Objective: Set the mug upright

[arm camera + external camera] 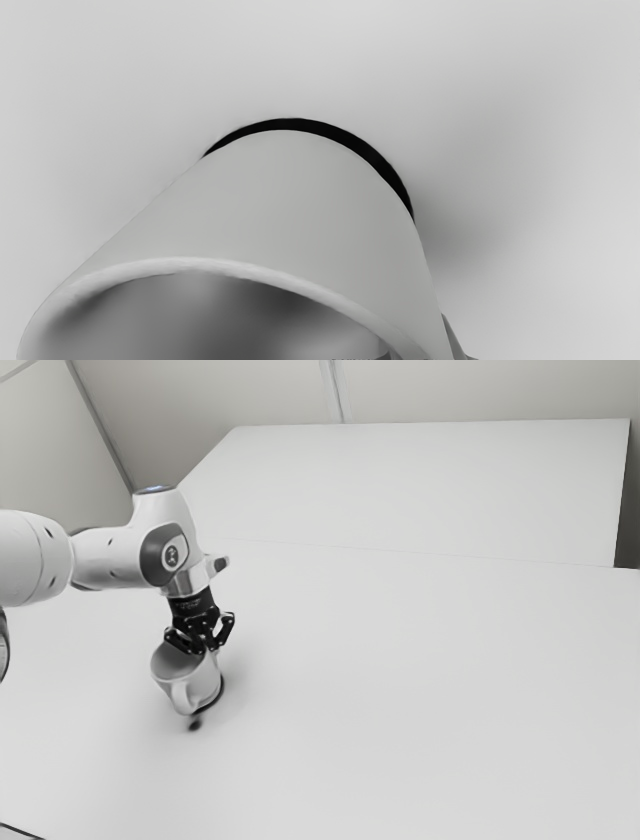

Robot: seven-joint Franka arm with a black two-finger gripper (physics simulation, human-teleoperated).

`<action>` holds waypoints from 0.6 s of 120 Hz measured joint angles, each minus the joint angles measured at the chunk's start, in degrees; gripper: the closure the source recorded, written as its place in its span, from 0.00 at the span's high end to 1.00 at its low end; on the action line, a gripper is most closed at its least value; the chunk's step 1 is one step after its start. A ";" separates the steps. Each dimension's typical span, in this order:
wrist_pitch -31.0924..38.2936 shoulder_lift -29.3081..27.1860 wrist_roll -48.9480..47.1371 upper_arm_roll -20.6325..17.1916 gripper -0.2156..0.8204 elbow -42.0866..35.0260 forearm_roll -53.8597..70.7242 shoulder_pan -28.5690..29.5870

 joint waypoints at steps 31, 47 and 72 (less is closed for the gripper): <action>0.21 -0.27 0.42 0.10 0.55 0.50 -1.42 -0.02; -0.95 -1.78 0.92 0.12 0.66 0.69 -1.63 -0.01; -5.21 -4.60 2.17 0.20 0.74 2.47 -2.15 0.04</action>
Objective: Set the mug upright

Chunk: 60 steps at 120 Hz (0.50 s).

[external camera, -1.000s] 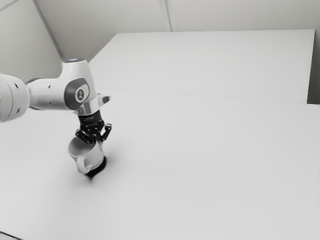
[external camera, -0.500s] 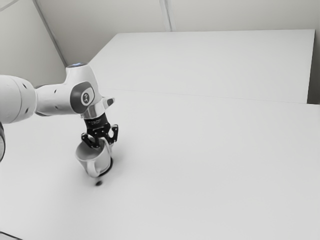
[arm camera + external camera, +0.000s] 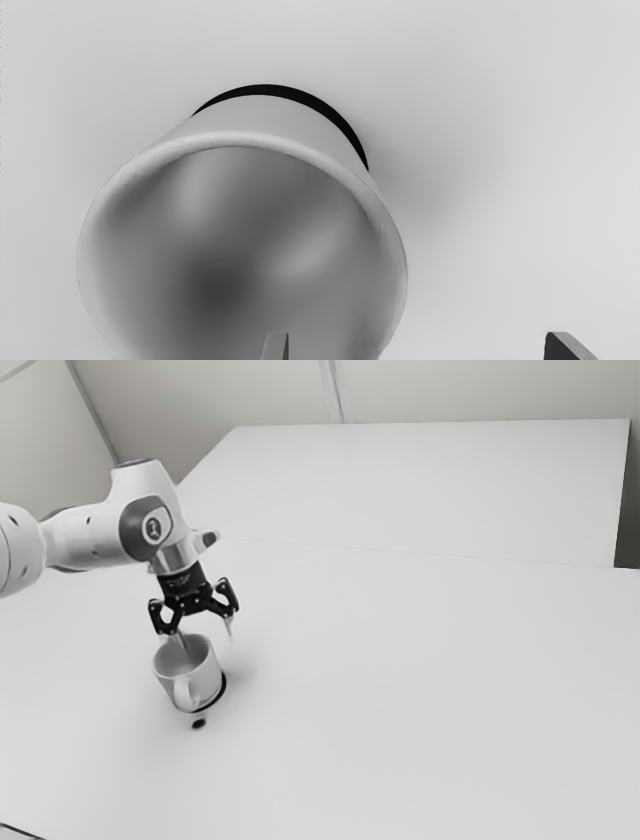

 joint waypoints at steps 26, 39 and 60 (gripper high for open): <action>-4.21 -3.29 3.85 0.10 0.77 4.81 2.07 -0.05; -6.66 -4.10 7.48 -3.39 0.78 10.75 6.29 3.34; -12.32 -6.80 12.24 -7.59 0.79 19.46 11.23 7.01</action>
